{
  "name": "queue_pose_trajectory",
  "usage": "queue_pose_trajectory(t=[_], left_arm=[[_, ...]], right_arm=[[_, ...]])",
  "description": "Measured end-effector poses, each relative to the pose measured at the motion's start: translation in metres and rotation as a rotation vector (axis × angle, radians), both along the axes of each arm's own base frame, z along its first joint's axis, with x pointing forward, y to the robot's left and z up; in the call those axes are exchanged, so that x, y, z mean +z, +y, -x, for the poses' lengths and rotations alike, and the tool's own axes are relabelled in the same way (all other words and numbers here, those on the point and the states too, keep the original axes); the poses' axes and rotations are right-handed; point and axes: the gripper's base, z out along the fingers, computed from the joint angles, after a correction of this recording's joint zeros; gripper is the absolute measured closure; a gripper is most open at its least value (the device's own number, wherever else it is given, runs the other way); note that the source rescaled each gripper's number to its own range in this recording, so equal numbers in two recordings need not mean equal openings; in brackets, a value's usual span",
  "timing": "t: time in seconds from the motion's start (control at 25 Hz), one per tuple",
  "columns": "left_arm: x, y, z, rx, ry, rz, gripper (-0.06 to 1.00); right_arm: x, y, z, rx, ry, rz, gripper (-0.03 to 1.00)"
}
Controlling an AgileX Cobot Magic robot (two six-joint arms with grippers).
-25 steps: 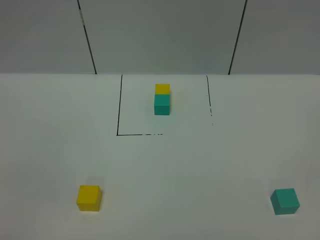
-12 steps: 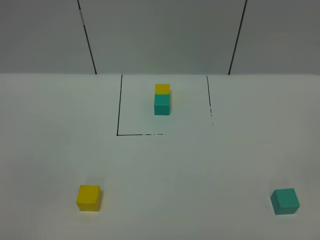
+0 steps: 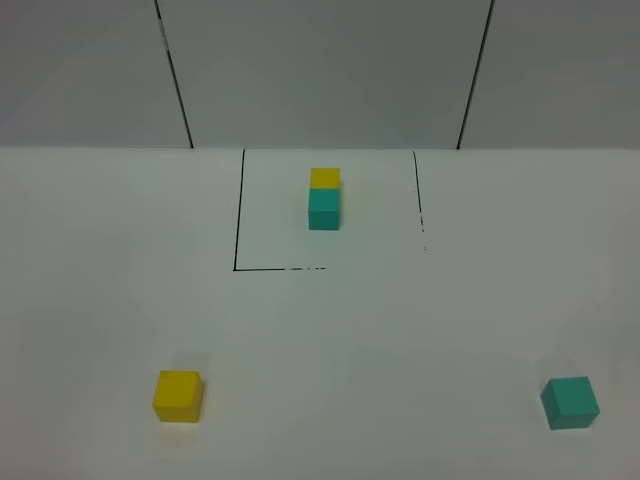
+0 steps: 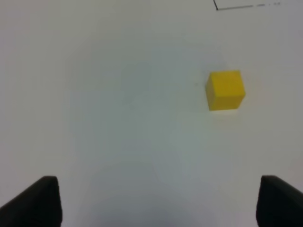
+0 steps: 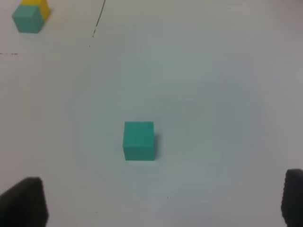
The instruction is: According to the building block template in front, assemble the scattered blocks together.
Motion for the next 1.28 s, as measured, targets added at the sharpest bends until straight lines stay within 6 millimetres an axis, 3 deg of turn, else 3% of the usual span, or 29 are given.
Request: queue_pose_trajectory(t=[0.24, 0.6, 0.76, 1.0, 1.28], left_arm=[[0.013, -0.002, -0.064, 0.005, 0.311, 0.100, 0.16], [-0.005, -0.007, -0.161, 0.004, 0.577, 0.245, 0.18], [-0.020, -0.014, -0.187, -0.025, 0.660, 0.225, 0.18], [-0.036, -0.055, -0.218, -0.039, 0.718, 0.108, 0.19], [-0.069, -0.091, -0.237, 0.019, 0.736, -0.010, 0.19]], right_arm=[[0.000, 0.000, 0.000, 0.000, 0.000, 0.000, -0.03], [0.000, 0.000, 0.000, 0.000, 0.000, 0.000, -0.03], [0.000, 0.000, 0.000, 0.000, 0.000, 0.000, -0.03], [0.000, 0.000, 0.000, 0.000, 0.000, 0.000, -0.03], [0.000, 0.000, 0.000, 0.000, 0.000, 0.000, -0.03]])
